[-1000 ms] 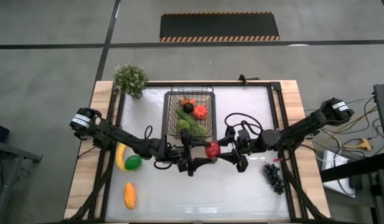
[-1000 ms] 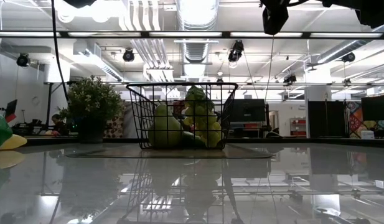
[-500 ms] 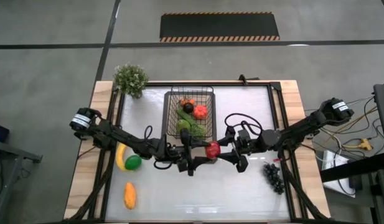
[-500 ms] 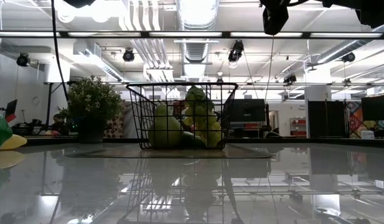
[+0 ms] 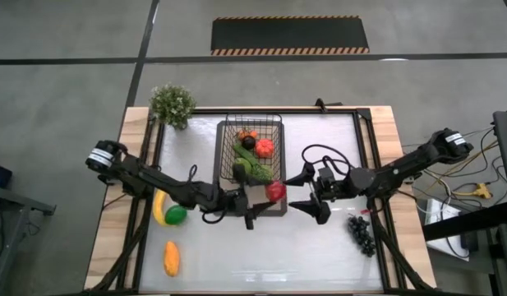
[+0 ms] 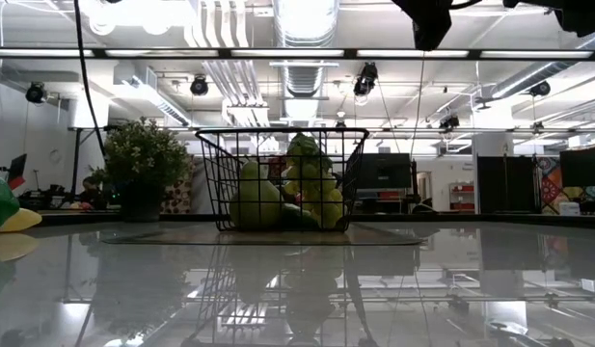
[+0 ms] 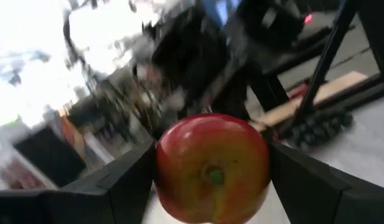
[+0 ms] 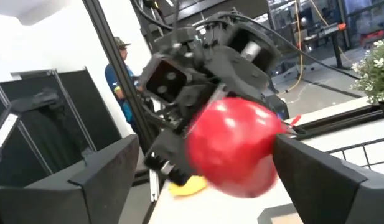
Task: Build produce basket
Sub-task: Put the apple into the black wire basket
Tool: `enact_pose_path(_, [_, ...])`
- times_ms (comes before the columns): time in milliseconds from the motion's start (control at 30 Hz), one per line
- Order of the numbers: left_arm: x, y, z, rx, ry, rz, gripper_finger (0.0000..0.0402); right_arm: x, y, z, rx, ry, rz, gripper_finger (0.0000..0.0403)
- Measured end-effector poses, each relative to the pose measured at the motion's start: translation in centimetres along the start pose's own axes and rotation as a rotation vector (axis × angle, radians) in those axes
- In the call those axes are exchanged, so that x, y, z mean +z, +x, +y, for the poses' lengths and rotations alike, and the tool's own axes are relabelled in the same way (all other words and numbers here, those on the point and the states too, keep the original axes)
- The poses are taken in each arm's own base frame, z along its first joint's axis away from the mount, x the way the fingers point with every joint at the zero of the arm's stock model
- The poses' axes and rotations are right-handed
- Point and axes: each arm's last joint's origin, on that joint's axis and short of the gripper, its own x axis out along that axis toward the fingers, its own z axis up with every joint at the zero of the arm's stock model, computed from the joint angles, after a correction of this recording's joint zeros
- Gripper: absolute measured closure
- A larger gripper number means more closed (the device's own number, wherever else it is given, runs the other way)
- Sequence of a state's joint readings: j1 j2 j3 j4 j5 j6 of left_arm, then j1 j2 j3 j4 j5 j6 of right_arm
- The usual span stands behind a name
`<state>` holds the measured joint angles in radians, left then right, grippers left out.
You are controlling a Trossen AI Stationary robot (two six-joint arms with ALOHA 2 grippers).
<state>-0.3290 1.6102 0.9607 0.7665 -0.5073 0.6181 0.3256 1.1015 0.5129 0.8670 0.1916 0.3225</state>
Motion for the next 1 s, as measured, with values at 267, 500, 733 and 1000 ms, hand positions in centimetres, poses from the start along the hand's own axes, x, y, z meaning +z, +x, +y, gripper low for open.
enact_pose_path(267, [-0.4,-1.3,3.6,-0.038,-0.272,0.282,0.013,1.8,-2.3,0.1,-0.052,-0.023,0.088,0.006])
enact_pose_path(500, [-1.5,-1.6,8.5,0.059,-0.429,0.54,0.013,1.9,-4.0,-0.6,-0.197,-0.071,0.184,0.0069])
enact_pose_path(733, [-3.6,-0.1,12.8,0.019,-0.527,0.679,0.013,1.4,-4.2,-0.8,-0.233,-0.1,0.234,0.007])
enact_pose_path(1000, [-8.1,1.2,15.7,-0.081,-0.647,0.779,0.013,1.0,-4.2,-1.0,-0.244,-0.114,0.273,0.0071])
